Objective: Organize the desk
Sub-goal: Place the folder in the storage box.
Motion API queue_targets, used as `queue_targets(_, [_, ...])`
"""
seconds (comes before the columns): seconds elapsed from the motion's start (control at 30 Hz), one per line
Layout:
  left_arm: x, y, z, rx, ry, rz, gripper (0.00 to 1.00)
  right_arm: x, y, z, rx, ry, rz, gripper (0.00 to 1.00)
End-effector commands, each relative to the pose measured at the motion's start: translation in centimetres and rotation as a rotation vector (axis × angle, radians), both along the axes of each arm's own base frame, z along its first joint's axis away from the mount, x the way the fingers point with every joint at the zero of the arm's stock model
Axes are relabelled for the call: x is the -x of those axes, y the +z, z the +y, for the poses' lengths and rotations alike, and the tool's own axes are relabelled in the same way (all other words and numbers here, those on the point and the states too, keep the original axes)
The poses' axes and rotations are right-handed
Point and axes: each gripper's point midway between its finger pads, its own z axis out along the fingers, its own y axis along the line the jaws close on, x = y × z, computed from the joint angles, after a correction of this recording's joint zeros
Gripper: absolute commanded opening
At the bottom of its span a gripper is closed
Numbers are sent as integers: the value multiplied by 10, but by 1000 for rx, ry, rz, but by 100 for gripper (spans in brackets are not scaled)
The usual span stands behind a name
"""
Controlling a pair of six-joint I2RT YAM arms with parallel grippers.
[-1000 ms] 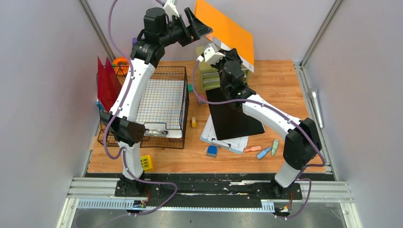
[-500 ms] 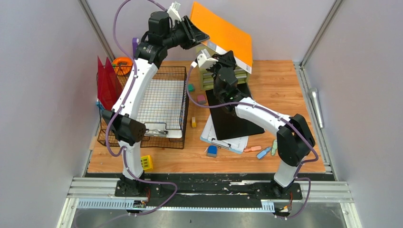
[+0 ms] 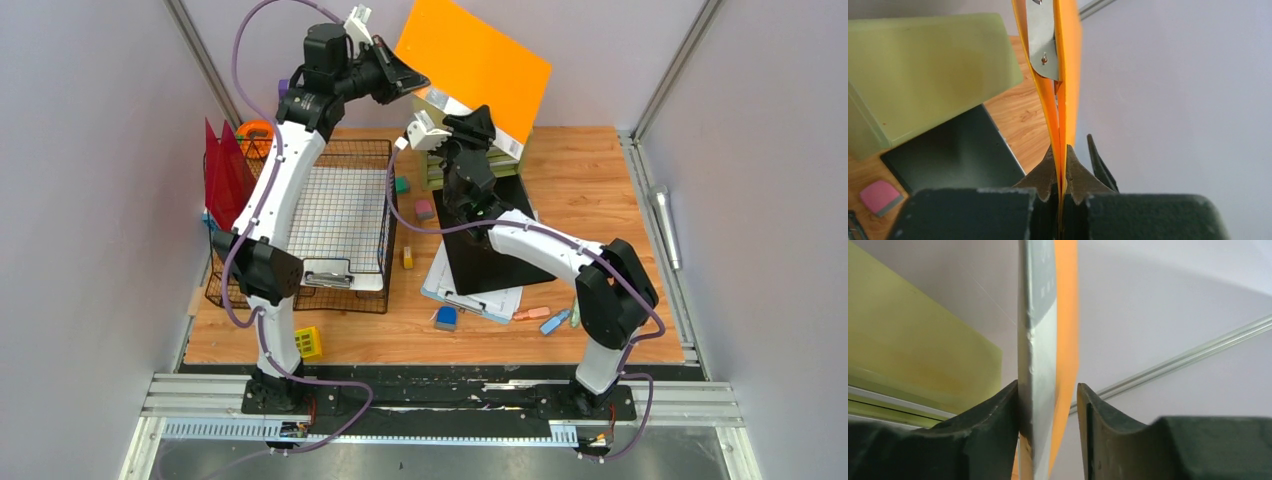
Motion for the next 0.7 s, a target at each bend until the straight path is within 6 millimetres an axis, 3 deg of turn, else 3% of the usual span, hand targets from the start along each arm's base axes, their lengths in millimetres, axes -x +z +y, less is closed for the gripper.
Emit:
queue_targets(0.0, [-6, 49, 37, 2, 71, -190, 0, 13, 18, 2, -62, 38, -32, 52])
queue_targets(0.17, [-9, 74, 64, 20, 105, -260, 0, 21, -6, 13, -78, 107, 66, 72])
queue_targets(0.37, [-3, 117, 105, 22, 150, -397, 0, 33, -21, 16, -147, 162, 190, 81])
queue_targets(0.5, [12, 140, 141, -50, 195, -496, 0, 35, -17, 2, -198, 156, 211, 82])
queue_targets(0.67, [38, 144, 191, -250, 279, -578, 0, 22, -19, -28, -281, 121, 256, 83])
